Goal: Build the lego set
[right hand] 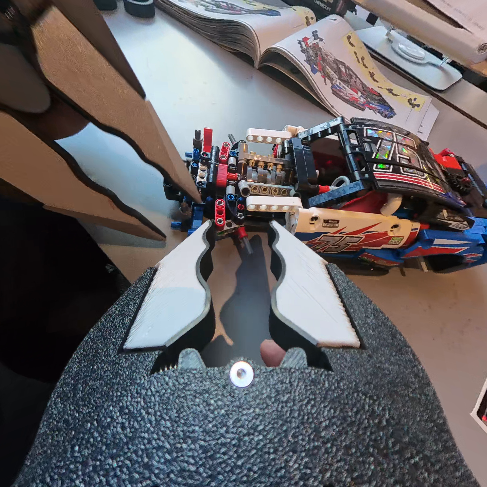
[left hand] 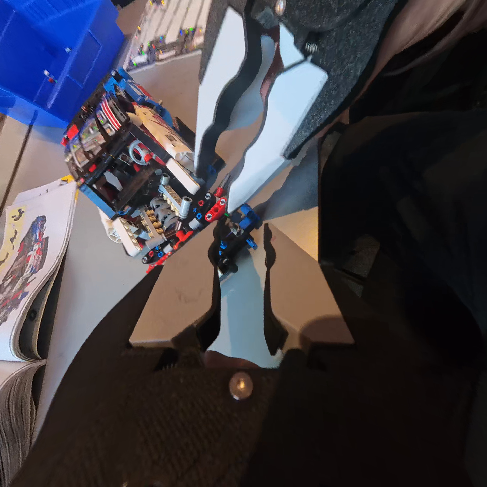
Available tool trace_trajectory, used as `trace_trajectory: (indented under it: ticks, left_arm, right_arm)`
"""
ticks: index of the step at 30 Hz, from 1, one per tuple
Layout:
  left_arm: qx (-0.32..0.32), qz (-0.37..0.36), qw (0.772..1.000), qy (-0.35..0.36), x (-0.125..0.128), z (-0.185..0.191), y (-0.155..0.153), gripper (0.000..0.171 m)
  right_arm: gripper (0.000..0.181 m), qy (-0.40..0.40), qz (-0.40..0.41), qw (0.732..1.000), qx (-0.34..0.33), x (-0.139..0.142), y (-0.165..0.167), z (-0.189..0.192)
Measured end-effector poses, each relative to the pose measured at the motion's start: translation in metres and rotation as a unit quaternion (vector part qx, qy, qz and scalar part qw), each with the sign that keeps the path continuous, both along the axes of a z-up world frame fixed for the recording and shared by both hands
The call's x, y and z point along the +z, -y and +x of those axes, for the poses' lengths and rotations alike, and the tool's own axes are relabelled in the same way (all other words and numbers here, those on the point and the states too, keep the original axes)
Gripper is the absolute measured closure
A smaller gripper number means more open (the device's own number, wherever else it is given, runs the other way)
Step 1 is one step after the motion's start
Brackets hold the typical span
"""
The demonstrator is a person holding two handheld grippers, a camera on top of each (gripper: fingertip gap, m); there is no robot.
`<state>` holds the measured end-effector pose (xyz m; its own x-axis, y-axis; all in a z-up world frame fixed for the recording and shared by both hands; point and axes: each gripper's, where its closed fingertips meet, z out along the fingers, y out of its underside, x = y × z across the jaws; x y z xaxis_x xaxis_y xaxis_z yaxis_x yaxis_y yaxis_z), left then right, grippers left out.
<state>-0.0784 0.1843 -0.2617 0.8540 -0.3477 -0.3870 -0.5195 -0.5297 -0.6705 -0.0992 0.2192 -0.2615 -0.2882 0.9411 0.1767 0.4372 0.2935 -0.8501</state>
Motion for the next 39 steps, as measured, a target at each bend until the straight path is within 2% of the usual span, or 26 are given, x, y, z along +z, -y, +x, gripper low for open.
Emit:
trace_trajectory:
  ticks: [2,5,9,15,16,18,22,26,31,33,36,39]
  left_arm:
    - [-0.004,-0.025,1.0,-0.011,-0.012,-0.001,0.003,0.145]
    - [-0.001,-0.006,1.0,-0.022,-0.012,-0.001,0.002,0.147]
    - [0.009,0.001,1.0,-0.002,-0.011,-0.002,0.0,0.152]
    - [0.005,0.019,1.0,-0.005,-0.009,-0.002,0.003,0.15]
    - [0.004,0.027,1.0,0.003,-0.007,-0.002,0.005,0.151]
    - [0.014,0.035,0.999,0.025,-0.003,-0.005,0.01,0.154]
    - [0.04,0.051,0.997,0.049,0.01,-0.017,0.014,0.153]
    - [0.059,0.052,0.996,0.042,0.012,-0.025,0.012,0.152]
    - [0.046,0.05,0.998,0.009,0.006,-0.03,0.011,0.149]
    - [0.038,0.053,0.998,0.017,0.008,-0.032,0.013,0.149]
    - [0.012,0.032,0.998,0.046,0.003,-0.032,0.019,0.145]
    - [-0.014,0.023,0.999,0.037,-0.002,-0.037,0.02,0.141]
  right_arm:
    - [0.141,0.004,-0.006,1.0,-0.001,-0.001,-0.001,0.001]
    - [0.143,0.017,-0.02,1.0,-0.002,-0.003,-0.004,0.005]
    - [0.152,0.024,-0.018,1.0,0.007,-0.005,-0.002,0.008]
    - [0.157,0.02,-0.011,1.0,0.01,-0.005,-0.007,0.013]
    - [0.162,0.021,-0.016,1.0,0.014,-0.005,-0.007,0.016]
    - [0.181,0.023,-0.026,0.999,0.019,-0.006,-0.01,0.02]
    - [0.181,0.019,-0.068,0.997,0.027,-0.003,-0.011,0.021]
    - [0.181,0.015,-0.12,0.99,0.066,0.015,0.012,0.016]
    - [0.181,0.042,-0.064,0.994,0.076,0.018,0.024,-0.002]
    - [0.181,0.049,-0.046,0.994,0.082,0.017,0.031,-0.006]
    - [0.181,0.071,0.026,0.994,0.075,0.007,0.031,-0.01]
    - [0.181,0.095,0.062,0.991,0.076,0.0,0.033,-0.013]
